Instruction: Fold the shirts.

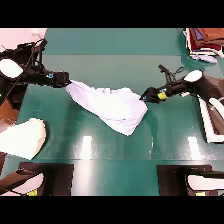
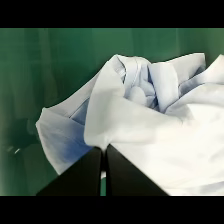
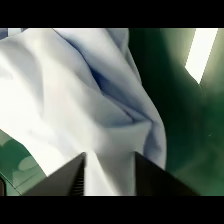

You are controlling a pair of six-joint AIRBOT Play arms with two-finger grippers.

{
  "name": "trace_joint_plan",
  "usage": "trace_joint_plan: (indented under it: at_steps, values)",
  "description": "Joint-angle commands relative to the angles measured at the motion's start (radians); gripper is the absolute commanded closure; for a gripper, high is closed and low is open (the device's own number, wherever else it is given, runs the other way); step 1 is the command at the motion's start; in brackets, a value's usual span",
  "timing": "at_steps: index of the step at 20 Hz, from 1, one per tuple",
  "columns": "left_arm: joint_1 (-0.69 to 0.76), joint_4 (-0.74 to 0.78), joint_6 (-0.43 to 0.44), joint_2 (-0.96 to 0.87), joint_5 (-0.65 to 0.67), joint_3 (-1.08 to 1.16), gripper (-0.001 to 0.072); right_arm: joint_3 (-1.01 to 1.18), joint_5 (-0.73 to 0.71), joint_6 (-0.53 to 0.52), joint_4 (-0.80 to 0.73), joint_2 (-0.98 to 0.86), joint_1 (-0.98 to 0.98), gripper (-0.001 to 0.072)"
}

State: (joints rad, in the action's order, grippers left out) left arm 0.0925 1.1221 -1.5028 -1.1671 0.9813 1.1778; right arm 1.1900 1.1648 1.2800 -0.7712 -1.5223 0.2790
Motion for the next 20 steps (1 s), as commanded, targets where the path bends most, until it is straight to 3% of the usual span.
trace_joint_plan:
  at_steps: [1, 2, 4, 8, 17, 20]
  values:
    - [-0.001, 0.0, 0.0, 0.0, 0.008, 0.002, 0.0683, 0.122, -0.014, -0.01, -0.014, -0.09, 0.05, 0.0659]
    - [-0.001, -0.001, 0.0, 0.001, 0.008, 0.002, 0.0684, 0.151, -0.013, -0.01, -0.04, -0.094, 0.051, 0.0694]
    - [-0.001, 0.003, 0.0, 0.013, 0.018, 0.032, 0.0684, 0.216, -0.001, -0.01, -0.095, -0.068, 0.045, 0.0695]
    - [-0.001, 0.034, 0.0, 0.137, 0.005, 0.226, 0.0684, 0.366, 0.008, -0.006, -0.219, 0.14, 0.001, 0.0696]
    - [-0.001, 0.021, -0.001, 0.345, 0.034, 0.763, 0.0684, 0.616, 0.048, -0.003, -0.23, 0.579, -0.069, 0.0696]
    - [-0.001, 0.007, 0.0, 0.348, 0.043, 0.836, 0.0685, 0.616, 0.053, 0.089, -0.336, 0.647, -0.069, 0.0696]
